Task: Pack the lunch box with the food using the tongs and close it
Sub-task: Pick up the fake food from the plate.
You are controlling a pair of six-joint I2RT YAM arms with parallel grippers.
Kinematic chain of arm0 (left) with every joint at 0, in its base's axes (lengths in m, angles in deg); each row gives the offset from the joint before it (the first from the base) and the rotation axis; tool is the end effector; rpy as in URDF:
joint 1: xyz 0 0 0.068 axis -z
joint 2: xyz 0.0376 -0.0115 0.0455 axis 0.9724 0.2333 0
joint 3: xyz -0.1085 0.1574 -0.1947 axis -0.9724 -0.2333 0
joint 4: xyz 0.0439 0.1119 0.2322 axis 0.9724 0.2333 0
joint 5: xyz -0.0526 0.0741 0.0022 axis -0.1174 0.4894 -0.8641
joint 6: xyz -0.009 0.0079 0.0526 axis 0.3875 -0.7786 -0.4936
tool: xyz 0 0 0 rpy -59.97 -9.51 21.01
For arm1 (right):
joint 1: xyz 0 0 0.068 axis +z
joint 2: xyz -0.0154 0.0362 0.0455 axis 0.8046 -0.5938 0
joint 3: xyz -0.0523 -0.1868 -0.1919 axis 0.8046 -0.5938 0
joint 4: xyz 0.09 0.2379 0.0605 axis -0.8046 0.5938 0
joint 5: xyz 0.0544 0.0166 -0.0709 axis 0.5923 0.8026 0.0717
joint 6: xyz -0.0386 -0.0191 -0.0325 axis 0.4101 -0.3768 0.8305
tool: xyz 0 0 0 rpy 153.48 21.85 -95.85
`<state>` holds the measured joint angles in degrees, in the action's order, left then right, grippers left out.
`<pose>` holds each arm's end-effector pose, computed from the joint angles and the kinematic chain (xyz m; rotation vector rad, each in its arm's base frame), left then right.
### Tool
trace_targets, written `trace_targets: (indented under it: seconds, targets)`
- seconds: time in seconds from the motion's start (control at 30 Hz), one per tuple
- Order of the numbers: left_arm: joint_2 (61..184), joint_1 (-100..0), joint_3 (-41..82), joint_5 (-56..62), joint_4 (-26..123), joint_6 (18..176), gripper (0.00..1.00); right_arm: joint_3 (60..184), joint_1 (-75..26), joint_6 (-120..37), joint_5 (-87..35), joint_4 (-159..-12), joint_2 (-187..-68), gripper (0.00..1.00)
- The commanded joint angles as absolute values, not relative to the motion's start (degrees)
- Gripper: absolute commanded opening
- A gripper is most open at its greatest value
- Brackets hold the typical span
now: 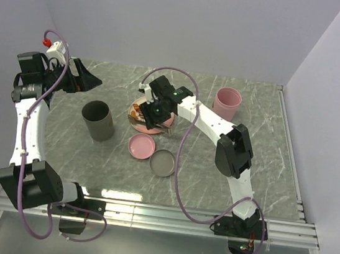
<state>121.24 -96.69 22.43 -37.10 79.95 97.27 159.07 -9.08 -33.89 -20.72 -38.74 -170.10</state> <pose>0.2682 0.0703 0.3815 -0.0393 1.9761 -0.7726 0.3332 0.3384 0.2538 -1.0977 2.4176 0.5609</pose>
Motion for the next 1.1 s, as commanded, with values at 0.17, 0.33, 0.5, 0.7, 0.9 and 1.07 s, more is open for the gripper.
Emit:
trace_targets:
  seconds: [0.17,0.33,0.5,0.7,0.9,1.07]
  targets:
    - [121.3,-96.9,22.3,-38.3,78.0,97.5,0.99,162.8,-8.5,-34.4,-20.7,-40.0,-171.2,0.56]
    - [121.2,-97.0,21.8,-38.2,77.9,97.2,0.99,162.2,-8.5,-34.4,-20.5,-40.2,-169.8,0.49]
    - [121.3,-96.9,22.1,-38.2,78.0,97.4,1.0,160.6,-8.7,-34.4,-20.5,-40.5,-166.4,0.43]
    - [121.4,-97.0,22.8,-38.2,78.3,97.3,0.99,158.0,-9.0,-34.4,-20.4,-40.7,-162.5,0.36]
    - [121.8,-96.9,23.7,-38.2,79.2,97.1,1.0,155.0,-9.6,-34.4,-20.1,-40.9,-157.9,0.34]
    - [122.1,-97.0,24.7,-38.7,79.6,96.8,0.99,153.6,-10.4,-33.5,-20.4,-40.5,-153.1,0.32]
